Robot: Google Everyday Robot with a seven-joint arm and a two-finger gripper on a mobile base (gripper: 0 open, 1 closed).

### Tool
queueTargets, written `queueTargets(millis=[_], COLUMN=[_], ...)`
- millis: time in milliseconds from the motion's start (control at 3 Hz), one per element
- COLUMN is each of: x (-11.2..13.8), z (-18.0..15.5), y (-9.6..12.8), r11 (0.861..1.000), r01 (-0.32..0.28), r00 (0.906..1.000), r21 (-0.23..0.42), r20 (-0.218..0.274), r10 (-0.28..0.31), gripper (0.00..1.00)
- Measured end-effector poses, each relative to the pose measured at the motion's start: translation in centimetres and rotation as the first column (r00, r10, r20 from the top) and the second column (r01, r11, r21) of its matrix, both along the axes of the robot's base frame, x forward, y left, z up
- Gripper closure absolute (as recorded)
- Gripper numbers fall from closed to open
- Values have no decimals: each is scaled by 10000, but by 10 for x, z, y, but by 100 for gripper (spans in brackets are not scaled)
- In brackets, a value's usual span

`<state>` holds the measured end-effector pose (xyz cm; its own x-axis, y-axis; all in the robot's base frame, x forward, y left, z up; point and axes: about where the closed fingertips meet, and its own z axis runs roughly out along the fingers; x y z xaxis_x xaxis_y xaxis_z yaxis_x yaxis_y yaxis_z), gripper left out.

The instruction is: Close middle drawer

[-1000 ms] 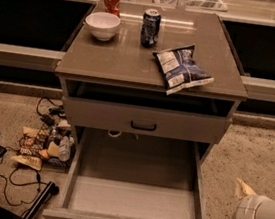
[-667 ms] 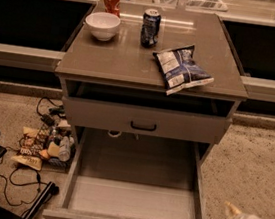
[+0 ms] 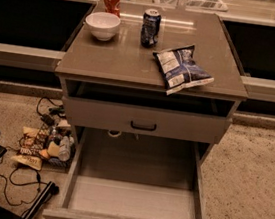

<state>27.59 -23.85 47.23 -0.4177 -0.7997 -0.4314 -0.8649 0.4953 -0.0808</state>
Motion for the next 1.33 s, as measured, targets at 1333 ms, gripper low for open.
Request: queueTargets(millis=[1333], x=[64], z=[-81], y=[61], r11=[9878], r01=[-859], r00=[9948], r21=[1297], r20=[648], r10=[780], gripper=[100])
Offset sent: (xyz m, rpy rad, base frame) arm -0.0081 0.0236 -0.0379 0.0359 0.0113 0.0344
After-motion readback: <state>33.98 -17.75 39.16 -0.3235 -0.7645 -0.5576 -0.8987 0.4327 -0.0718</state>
